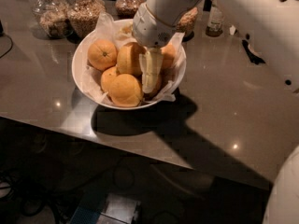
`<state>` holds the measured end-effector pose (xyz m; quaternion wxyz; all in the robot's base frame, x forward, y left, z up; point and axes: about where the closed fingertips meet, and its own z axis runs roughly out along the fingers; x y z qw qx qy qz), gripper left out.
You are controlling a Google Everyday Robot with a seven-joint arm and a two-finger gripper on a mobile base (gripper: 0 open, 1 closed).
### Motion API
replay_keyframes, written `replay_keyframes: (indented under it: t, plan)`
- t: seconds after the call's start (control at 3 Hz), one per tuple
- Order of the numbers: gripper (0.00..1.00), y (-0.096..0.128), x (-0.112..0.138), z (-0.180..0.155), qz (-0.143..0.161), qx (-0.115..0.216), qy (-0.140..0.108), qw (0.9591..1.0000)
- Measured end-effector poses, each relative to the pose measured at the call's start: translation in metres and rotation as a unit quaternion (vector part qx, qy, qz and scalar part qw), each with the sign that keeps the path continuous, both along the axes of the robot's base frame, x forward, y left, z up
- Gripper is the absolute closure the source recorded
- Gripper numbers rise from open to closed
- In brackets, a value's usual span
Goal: Pick orange from white bowl
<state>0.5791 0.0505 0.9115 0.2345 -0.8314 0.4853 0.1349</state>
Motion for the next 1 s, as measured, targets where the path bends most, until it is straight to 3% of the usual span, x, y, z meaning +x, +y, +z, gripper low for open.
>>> replay_keyframes:
  t: [0.33, 1.0]
  plan:
    - [0.19, 0.000, 0.000, 0.000, 0.004, -0.009, -0.001, 1.0000]
    - [0.65, 0.006, 0.011, 0.011, 0.020, -0.017, -0.016, 0.9995]
